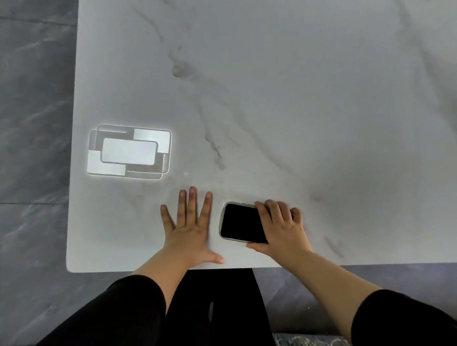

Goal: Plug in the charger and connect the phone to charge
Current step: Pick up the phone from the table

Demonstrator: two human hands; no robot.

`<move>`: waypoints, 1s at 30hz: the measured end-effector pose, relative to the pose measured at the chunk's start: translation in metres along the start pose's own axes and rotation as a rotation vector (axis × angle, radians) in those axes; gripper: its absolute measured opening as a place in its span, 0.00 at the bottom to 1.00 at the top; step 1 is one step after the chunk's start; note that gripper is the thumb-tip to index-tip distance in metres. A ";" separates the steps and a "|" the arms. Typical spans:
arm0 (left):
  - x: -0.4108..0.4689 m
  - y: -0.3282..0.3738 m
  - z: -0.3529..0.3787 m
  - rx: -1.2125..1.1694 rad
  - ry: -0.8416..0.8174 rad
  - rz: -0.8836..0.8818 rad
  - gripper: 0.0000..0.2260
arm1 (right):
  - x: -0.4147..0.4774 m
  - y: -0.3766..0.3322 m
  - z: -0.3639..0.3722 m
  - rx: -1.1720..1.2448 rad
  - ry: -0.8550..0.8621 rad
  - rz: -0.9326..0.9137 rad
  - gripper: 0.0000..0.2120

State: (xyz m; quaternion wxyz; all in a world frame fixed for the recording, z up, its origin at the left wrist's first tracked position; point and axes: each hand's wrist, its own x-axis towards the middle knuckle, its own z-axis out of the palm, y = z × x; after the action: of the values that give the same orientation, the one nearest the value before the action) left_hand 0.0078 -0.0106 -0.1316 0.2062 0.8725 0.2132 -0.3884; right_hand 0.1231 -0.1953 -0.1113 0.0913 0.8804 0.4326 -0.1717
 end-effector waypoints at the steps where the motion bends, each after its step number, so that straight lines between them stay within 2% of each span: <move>1: 0.000 0.000 -0.001 0.001 -0.009 0.001 0.68 | 0.000 -0.002 -0.003 0.019 -0.031 0.020 0.42; 4: -0.001 0.000 -0.004 0.013 -0.044 0.013 0.68 | 0.004 -0.006 -0.011 0.125 -0.204 0.137 0.38; 6: -0.004 -0.001 -0.012 0.025 -0.083 0.035 0.67 | 0.003 -0.008 -0.018 0.261 -0.344 0.289 0.38; 8: -0.010 -0.004 -0.024 0.025 -0.113 0.074 0.63 | -0.002 -0.010 -0.028 0.409 -0.428 0.470 0.37; 10: -0.022 -0.008 -0.041 0.017 -0.123 0.128 0.56 | -0.012 -0.009 -0.043 0.494 -0.494 0.574 0.34; 14: -0.063 -0.011 -0.069 -0.102 -0.134 0.124 0.46 | -0.043 -0.003 -0.079 0.856 -0.598 0.641 0.21; 17: -0.103 -0.008 -0.073 -0.317 -0.142 0.071 0.43 | -0.072 -0.001 -0.104 1.021 -0.650 0.625 0.23; 20: -0.152 -0.004 -0.061 -0.536 -0.100 0.001 0.40 | -0.105 -0.001 -0.118 1.045 -0.657 0.644 0.30; 24: -0.209 0.005 -0.021 -0.835 -0.040 -0.157 0.32 | -0.140 -0.003 -0.120 1.006 -0.727 0.585 0.26; 27: -0.246 0.007 0.017 -1.090 0.000 -0.293 0.21 | -0.155 -0.012 -0.116 0.954 -0.866 0.569 0.23; 30: -0.289 -0.003 0.057 -1.358 0.094 -0.449 0.14 | -0.155 -0.040 -0.119 0.775 -0.982 0.452 0.34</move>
State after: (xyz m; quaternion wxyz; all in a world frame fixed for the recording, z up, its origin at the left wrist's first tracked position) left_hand -0.2031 -0.0997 0.0545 0.6093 0.5023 0.5910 -0.1651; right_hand 0.0298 -0.2475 0.0576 -0.0116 0.7380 0.0524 -0.6726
